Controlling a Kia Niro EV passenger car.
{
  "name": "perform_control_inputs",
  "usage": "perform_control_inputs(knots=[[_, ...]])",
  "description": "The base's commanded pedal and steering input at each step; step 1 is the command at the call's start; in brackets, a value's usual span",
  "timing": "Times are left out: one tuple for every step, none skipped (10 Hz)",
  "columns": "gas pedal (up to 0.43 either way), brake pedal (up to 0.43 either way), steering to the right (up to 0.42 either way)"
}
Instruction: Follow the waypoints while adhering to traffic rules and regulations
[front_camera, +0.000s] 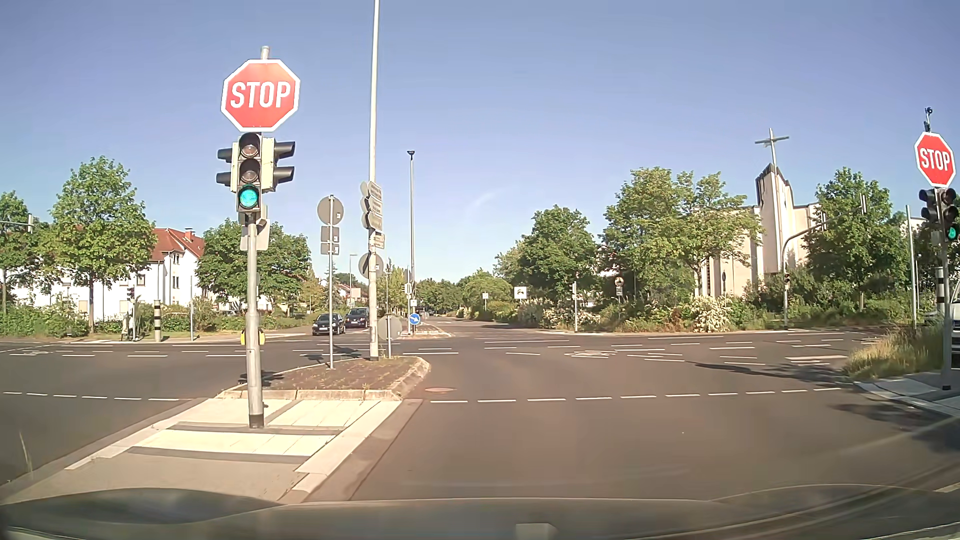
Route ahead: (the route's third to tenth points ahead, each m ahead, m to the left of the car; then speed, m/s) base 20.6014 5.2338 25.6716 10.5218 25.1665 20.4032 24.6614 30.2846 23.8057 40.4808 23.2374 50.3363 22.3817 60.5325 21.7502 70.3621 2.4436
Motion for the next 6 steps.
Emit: perform_control_inputs(knots=[[0.228,0.0,0.014],[0.228,0.0,0.013],[0.228,0.0,0.012],[0.228,0.0,0.013],[0.228,0.0,0.014],[0.22,0.0,0.014]])
